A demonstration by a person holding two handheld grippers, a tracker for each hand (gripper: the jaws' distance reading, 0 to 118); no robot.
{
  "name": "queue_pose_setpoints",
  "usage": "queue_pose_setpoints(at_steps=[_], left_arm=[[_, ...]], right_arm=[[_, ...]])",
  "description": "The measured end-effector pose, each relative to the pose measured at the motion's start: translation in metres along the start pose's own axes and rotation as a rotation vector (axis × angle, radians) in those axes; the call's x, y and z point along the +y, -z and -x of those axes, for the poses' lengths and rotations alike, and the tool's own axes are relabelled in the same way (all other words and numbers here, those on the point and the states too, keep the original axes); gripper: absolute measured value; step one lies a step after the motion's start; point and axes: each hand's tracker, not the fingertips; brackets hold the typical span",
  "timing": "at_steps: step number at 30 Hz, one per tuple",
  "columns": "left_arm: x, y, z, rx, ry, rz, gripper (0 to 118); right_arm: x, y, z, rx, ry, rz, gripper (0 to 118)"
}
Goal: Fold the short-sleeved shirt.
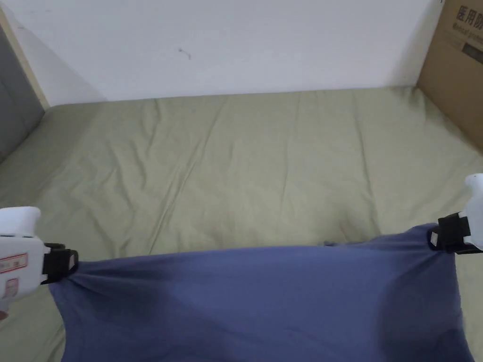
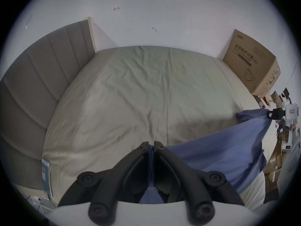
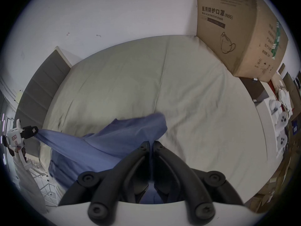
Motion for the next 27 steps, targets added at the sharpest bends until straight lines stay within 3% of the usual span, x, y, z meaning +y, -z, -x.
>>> queue_pose_setpoints(at_steps=[6, 10, 12, 16, 17, 18, 19, 20, 21, 25, 26, 27], left_arm=[[-0.086, -0.053, 0.017, -0.069, -0.085, 0.018, 4], [-0.147, -0.043, 0.025, -0.058, -0.142, 0.109, 4], [-0.171, -0.029, 0.031, -0.082, -0.192, 0.137, 5], [-0.195, -0.012, 0.036, -0.072, -0.224, 0.137, 10], [-0.195, -0.013, 0.038, -0.048, -0.251, 0.123, 26], [-0.195, -0.014, 0.04, -0.022, -0.269, 0.122, 58], [-0.195, -0.017, 0.041, -0.022, -0.263, 0.126, 80], [-0.195, -0.022, 0.044, -0.022, -0.267, 0.118, 95], [-0.194, -0.029, 0.047, -0.027, -0.274, 0.101, 100], [-0.191, -0.063, 0.057, -0.062, -0.321, 0.022, 98], [-0.192, -0.07, 0.06, -0.082, -0.35, -0.001, 93], [-0.195, -0.078, 0.062, -0.114, -0.38, -0.025, 77]], right_arm=[[-0.104, -0.05, -0.002, 0.0, -0.034, 0.032, 3], [-0.186, -0.039, -0.012, -0.007, 0.043, 0.174, 3], [-0.218, -0.025, -0.014, -0.024, 0.041, 0.227, 3], [-0.246, -0.013, -0.015, -0.022, 0.072, 0.192, 3], [-0.245, -0.016, -0.015, -0.034, 0.107, 0.153, 5], [-0.244, -0.019, -0.014, -0.037, 0.112, 0.141, 18], [-0.24, -0.024, -0.011, -0.04, 0.098, 0.15, 33], [-0.234, -0.026, -0.013, -0.039, 0.081, 0.145, 46], [-0.228, -0.032, -0.008, -0.074, 0.034, 0.135, 52], [-0.213, -0.068, 0.018, -0.178, -0.084, -0.006, 52], [-0.209, -0.077, 0.025, -0.15, -0.097, -0.052, 52], [-0.207, -0.085, 0.036, -0.138, -0.092, -0.112, 47]])
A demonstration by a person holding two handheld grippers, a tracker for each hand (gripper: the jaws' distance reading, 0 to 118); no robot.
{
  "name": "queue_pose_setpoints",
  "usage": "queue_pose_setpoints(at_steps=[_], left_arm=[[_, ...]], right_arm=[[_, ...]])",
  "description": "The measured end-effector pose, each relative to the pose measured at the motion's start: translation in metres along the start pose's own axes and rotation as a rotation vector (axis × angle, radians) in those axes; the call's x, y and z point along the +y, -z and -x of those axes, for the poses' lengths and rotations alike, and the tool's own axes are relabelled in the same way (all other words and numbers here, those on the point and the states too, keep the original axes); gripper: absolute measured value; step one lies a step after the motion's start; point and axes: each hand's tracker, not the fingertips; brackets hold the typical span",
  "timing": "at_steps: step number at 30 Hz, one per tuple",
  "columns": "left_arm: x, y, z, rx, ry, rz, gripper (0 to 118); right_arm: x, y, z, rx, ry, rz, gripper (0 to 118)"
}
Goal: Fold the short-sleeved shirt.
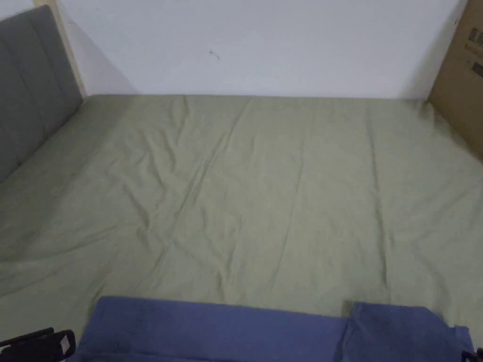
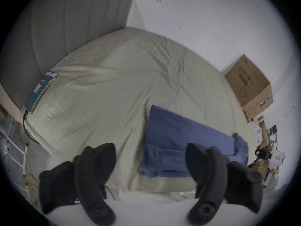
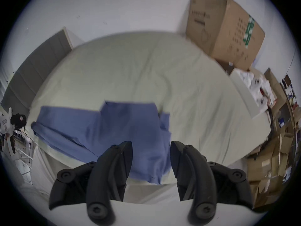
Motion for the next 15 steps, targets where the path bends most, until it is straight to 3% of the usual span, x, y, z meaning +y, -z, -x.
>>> queue_pose_setpoints(at_steps=[3, 5, 6, 10, 11, 13, 14, 15], left_arm=[[-0.011, -0.01, 0.01, -0.081, -0.076, -0.05, 7], [-0.022, -0.011, 0.015, -0.108, -0.133, -0.046, 2], [-0.028, -0.009, 0.019, -0.127, -0.163, -0.033, 0], [-0.051, -0.007, 0.038, -0.237, -0.339, -0.052, 1], [-0.055, -0.006, 0.044, -0.244, -0.366, -0.062, 6], [-0.058, -0.002, 0.052, -0.252, -0.422, -0.067, 65], [-0.058, 0.001, 0.056, -0.263, -0.435, -0.059, 86], [-0.058, 0.006, 0.059, -0.284, -0.439, -0.041, 97]], right_arm=[[0.007, -0.016, 0.033, 0.095, -0.004, -0.118, 10], [0.007, -0.014, 0.06, 0.17, -0.003, -0.12, 8], [0.007, -0.01, 0.072, 0.223, -0.025, -0.093, 4], [-0.003, 0.009, 0.127, 0.289, -0.139, -0.032, 4], [-0.006, 0.013, 0.137, 0.298, -0.162, -0.016, 4], [-0.008, 0.02, 0.153, 0.308, -0.204, 0.031, 4], [-0.01, 0.022, 0.158, 0.305, -0.197, 0.021, 4], [-0.01, 0.025, 0.161, 0.322, -0.207, 0.035, 4]])
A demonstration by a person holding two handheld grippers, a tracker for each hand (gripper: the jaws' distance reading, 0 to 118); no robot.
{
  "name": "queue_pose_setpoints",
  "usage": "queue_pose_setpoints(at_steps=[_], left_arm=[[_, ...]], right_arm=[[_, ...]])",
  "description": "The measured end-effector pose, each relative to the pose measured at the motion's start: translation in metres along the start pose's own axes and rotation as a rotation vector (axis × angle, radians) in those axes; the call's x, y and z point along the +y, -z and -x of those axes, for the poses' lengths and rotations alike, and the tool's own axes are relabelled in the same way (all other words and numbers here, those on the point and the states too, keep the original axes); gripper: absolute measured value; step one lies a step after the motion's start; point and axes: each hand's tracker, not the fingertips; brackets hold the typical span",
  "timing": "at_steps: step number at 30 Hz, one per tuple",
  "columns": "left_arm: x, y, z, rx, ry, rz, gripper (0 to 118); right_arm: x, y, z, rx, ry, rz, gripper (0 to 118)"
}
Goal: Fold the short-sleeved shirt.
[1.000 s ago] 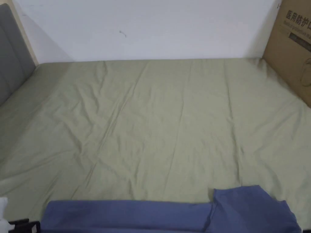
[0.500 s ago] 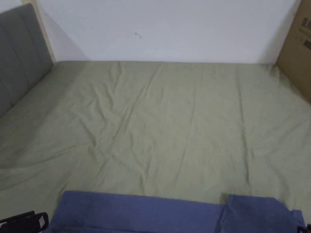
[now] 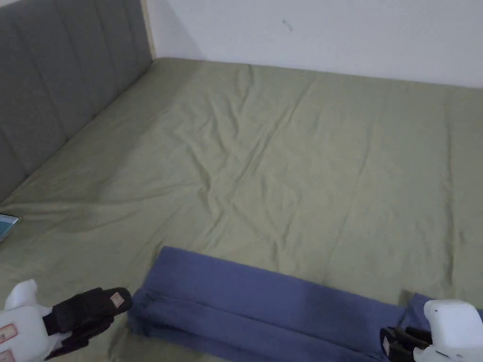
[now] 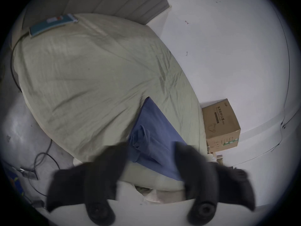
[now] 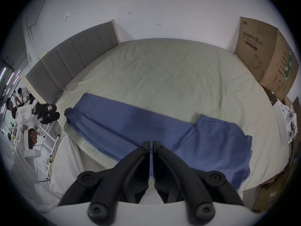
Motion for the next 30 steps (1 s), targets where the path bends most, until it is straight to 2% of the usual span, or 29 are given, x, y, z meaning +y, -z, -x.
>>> queue_pose_setpoints(at_steps=[5, 9, 10, 12, 13, 14, 15, 16, 17, 19, 21, 24, 28, 30], left_arm=[[0.004, 0.029, 0.008, -0.062, -0.07, 0.015, 100], [0.0, 0.069, 0.022, -0.095, -0.17, 0.122, 99], [-0.001, 0.076, 0.023, -0.039, -0.178, 0.128, 97], [0.001, 0.069, 0.019, -0.065, -0.152, 0.103, 95], [-0.004, 0.066, 0.004, -0.059, -0.158, 0.104, 82], [-0.006, 0.066, 0.004, -0.022, -0.176, 0.095, 51], [-0.008, 0.067, 0.007, 0.055, -0.179, 0.083, 8], [-0.012, 0.075, 0.015, 0.062, -0.208, 0.096, 7], [-0.011, 0.081, 0.029, -0.034, -0.274, 0.105, 7], [-0.008, 0.07, 0.029, -0.051, -0.296, 0.087, 7], [0.001, 0.061, 0.019, -0.016, -0.195, 0.094, 7], [0.01, 0.057, -0.008, 0.015, -0.12, 0.077, 7], [0.01, 0.052, -0.094, -0.008, 0.068, 0.037, 7], [0.008, 0.056, -0.141, -0.005, 0.249, 0.049, 7]], right_arm=[[0.002, 0.005, 0.001, 0.016, 0.029, 0.031, 4], [0.0, 0.008, -0.002, -0.007, 0.037, 0.05, 4], [0.0, 0.008, -0.003, -0.004, 0.048, 0.058, 4], [-0.001, 0.007, -0.003, -0.002, 0.057, 0.067, 4], [-0.002, 0.007, -0.003, -0.003, 0.058, 0.068, 4], [-0.003, 0.008, -0.005, -0.004, 0.059, 0.071, 4], [-0.003, 0.01, -0.006, -0.001, 0.064, 0.076, 4], [-0.003, 0.012, -0.007, 0.005, 0.071, 0.081, 4], [-0.003, 0.014, -0.008, 0.01, 0.078, 0.086, 4], [-0.003, 0.012, -0.009, 0.01, 0.079, 0.089, 4], [-0.005, 0.004, -0.013, 0.016, 0.076, 0.066, 4], [-0.005, 0.0, -0.025, 0.013, 0.097, 0.055, 4], [-0.011, -0.01, -0.047, -0.005, 0.158, 0.026, 4], [-0.017, -0.018, -0.058, -0.007, 0.188, 0.014, 4]])
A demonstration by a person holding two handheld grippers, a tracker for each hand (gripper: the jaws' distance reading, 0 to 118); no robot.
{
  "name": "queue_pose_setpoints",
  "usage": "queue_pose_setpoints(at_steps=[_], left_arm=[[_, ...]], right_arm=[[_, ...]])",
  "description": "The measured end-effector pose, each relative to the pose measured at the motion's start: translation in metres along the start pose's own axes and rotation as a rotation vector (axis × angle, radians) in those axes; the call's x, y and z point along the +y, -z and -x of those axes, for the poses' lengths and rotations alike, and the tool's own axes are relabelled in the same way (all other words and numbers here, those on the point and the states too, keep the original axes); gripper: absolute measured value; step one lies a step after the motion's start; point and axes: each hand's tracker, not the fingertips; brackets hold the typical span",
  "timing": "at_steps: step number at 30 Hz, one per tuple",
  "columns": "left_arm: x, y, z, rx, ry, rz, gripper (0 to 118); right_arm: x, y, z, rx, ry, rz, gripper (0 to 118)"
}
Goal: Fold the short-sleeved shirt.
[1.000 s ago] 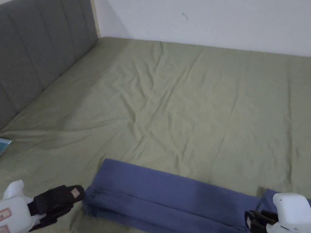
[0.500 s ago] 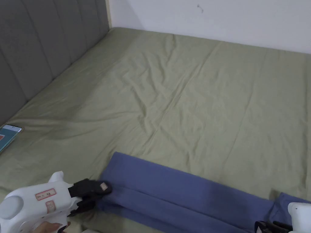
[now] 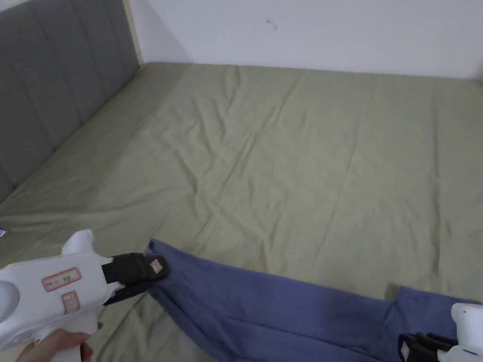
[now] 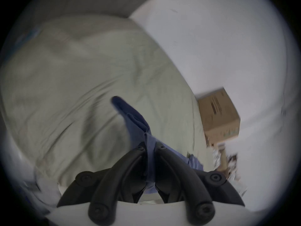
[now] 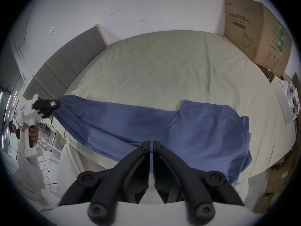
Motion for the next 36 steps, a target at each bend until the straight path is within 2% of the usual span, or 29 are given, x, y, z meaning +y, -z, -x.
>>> queue_pose_setpoints(at_steps=[3, 6, 10, 13, 14, 15, 16, 17, 18, 20, 25, 27, 28, 29, 30, 31, 32, 36], left_arm=[[-0.006, 0.018, -0.076, -0.029, 0.288, 0.043, 7], [-0.036, 0.044, -0.139, -0.099, 0.508, 0.145, 7], [-0.095, 0.102, -0.178, -0.072, 0.763, 0.295, 7], [-0.146, 0.143, -0.194, -0.029, 0.895, 0.391, 8], [-0.16, 0.159, -0.187, -0.024, 0.912, 0.411, 11], [-0.171, 0.171, -0.182, 0.008, 0.904, 0.425, 24], [-0.18, 0.182, -0.176, 0.051, 0.891, 0.461, 43], [-0.185, 0.188, -0.169, 0.063, 0.856, 0.486, 67], [-0.186, 0.19, -0.161, 0.045, 0.813, 0.493, 77], [-0.175, 0.177, -0.16, 0.013, 0.697, 0.451, 77], [-0.129, 0.128, -0.162, -0.11, 0.546, 0.336, 83], [-0.111, 0.116, -0.156, -0.135, 0.49, 0.295, 79], [-0.105, 0.114, -0.149, -0.13, 0.446, 0.284, 67], [-0.101, 0.115, -0.142, -0.123, 0.397, 0.274, 42], [-0.098, 0.12, -0.134, -0.107, 0.365, 0.282, 10], [-0.097, 0.13, -0.127, -0.09, 0.327, 0.308, 10], [-0.1, 0.141, -0.12, -0.067, 0.305, 0.328, 2], [-0.123, 0.175, -0.109, -0.045, 0.295, 0.453, 1]], right_arm=[[-0.009, -0.01, -0.022, -0.048, 0.052, -0.015, 4], [-0.022, -0.017, -0.049, -0.077, 0.134, -0.018, 4], [-0.042, -0.026, -0.081, -0.116, 0.232, -0.009, 4], [-0.056, -0.035, -0.099, -0.143, 0.278, 0.001, 4], [-0.061, -0.037, -0.104, -0.144, 0.292, -0.001, 4], [-0.064, -0.039, -0.108, -0.15, 0.307, 0.0, 4], [-0.067, -0.041, -0.111, -0.158, 0.317, 0.004, 4], [-0.07, -0.043, -0.114, -0.167, 0.325, 0.009, 4], [-0.072, -0.045, -0.115, -0.174, 0.33, 0.009, 4], [-0.076, -0.05, -0.117, -0.181, 0.334, 0.01, 4], [-0.071, -0.05, -0.113, -0.173, 0.322, 0.004, 4], [-0.067, -0.047, -0.107, -0.164, 0.31, -0.003, 4], [-0.065, -0.045, -0.103, -0.157, 0.302, -0.008, 4], [-0.063, -0.044, -0.099, -0.143, 0.293, -0.012, 4], [-0.061, -0.042, -0.096, -0.134, 0.287, -0.014, 4], [-0.059, -0.04, -0.093, -0.127, 0.279, -0.016, 4], [-0.057, -0.038, -0.089, -0.121, 0.265, -0.011, 4], [-0.055, -0.034, -0.077, -0.126, 0.222, -0.002, 4]])
